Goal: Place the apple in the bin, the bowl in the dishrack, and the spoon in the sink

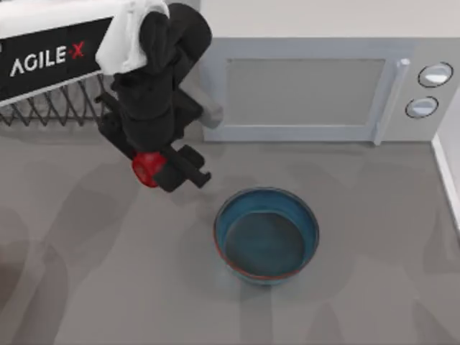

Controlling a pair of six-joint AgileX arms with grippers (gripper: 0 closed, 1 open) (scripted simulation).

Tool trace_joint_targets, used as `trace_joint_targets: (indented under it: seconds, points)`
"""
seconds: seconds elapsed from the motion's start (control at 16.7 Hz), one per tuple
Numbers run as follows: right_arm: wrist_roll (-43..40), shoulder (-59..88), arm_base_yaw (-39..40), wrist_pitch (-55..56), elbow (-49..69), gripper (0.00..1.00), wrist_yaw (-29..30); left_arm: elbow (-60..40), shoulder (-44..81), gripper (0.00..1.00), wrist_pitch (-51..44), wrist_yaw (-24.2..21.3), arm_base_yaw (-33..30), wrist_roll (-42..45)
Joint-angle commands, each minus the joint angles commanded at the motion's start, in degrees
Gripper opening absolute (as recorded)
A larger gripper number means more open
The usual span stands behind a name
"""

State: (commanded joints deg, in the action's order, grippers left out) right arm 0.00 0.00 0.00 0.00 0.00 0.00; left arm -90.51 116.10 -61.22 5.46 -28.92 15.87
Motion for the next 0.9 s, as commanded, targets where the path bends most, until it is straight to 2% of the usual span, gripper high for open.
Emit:
trace_joint_targets:
  seconds: [0.24,0.6,0.72,0.9]
  points:
    - [0.0,0.0,0.0,0.0,0.0,1.00,0.0,-4.0,-1.9,0.00,-6.5,0.1,-0.3,0.3]
    - [0.0,0.0,0.0,0.0,0.0,1.00,0.0,-3.9,-1.8,0.00,-6.5,0.2,0.1,0.9]
    - [0.0,0.0,0.0,0.0,0.0,1.00,0.0,-3.9,-2.2,0.00,-6.9,0.5,1.3,3.8]
    - [0.0,0.0,0.0,0.0,0.0,1.00,0.0,-3.8,-3.2,0.00,-8.0,1.4,4.6,12.6]
